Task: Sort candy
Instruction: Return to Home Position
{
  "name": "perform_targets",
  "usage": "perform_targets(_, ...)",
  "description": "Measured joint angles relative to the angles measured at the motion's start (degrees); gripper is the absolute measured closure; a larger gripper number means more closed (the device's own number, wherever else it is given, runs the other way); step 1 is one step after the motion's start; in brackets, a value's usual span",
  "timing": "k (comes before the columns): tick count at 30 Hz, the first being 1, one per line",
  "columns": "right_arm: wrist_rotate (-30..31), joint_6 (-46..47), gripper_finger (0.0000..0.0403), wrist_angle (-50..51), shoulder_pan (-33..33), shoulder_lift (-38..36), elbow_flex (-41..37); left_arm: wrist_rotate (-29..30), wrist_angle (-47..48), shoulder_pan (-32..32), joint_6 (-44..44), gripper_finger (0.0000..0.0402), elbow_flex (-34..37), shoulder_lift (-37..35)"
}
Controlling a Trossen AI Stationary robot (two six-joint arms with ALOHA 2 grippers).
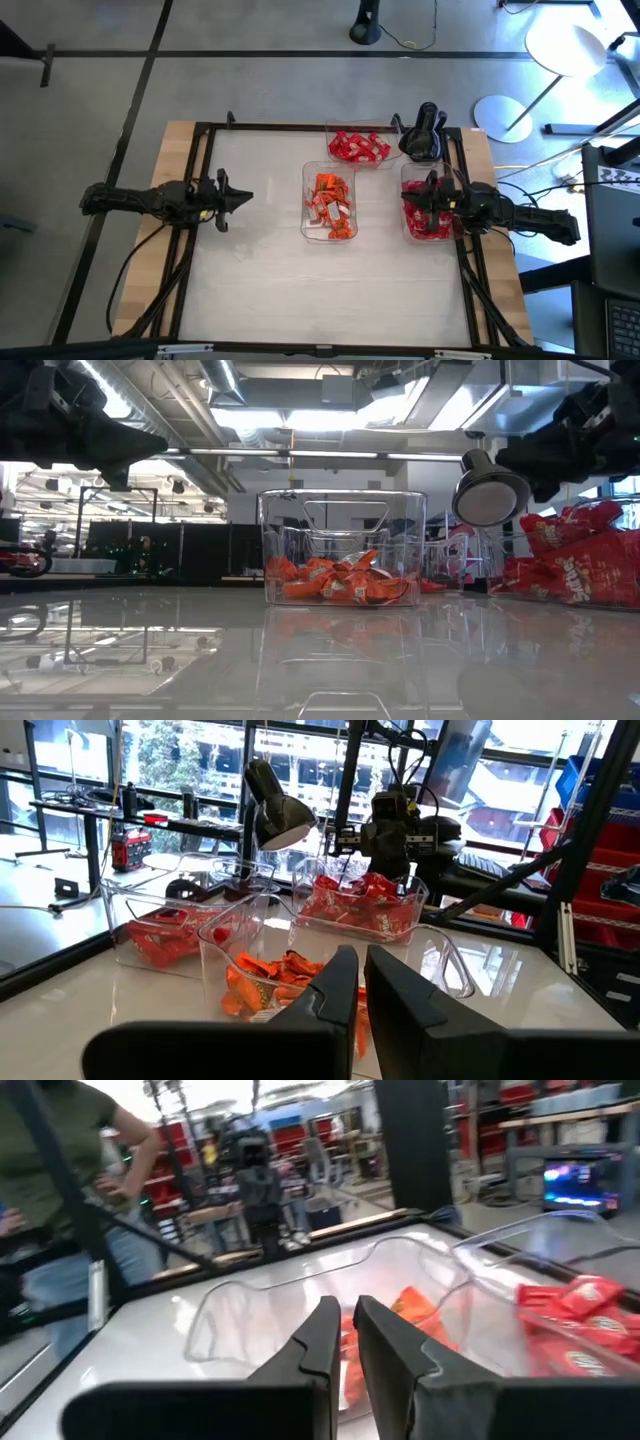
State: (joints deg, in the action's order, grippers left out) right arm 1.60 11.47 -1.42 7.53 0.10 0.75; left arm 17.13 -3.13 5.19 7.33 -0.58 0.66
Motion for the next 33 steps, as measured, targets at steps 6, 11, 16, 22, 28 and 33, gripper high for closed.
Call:
perform_targets(6,-2.5,-2.6,0.0363,0.5,0.0,0.0,0.0,0.0,0.1,0.0,-1.7,0.0384,0.0,-0.1)
perform_targets(11,-2.2,-2.7,0.0363,0.7,0.0,0.2,0.0,0.0,0.1,0.0,-5.3,0.0384,0.0,0.0)
perform_targets(16,-2.2,-2.8,0.0363,0.8,0.0,0.2,-0.1,0.0,0.1,0.0,-6.3,0.0384,0.0,0.0)
perform_targets(22,-2.2,-2.8,0.0363,0.9,0.0,0.2,-0.1,0.0,0.1,0.0,-6.3,0.0384,0.0,0.0)
perform_targets(28,-2.2,-2.8,0.0363,0.9,0.0,0.2,-0.1,0.0,0.1,0.0,-6.3,0.0384,0.0,0.0)
perform_targets(33,-2.2,-2.8,0.0363,1.0,0.0,0.2,-0.1,0.0,0.1,0.0,-6.3,0.0384,0.0,0.0)
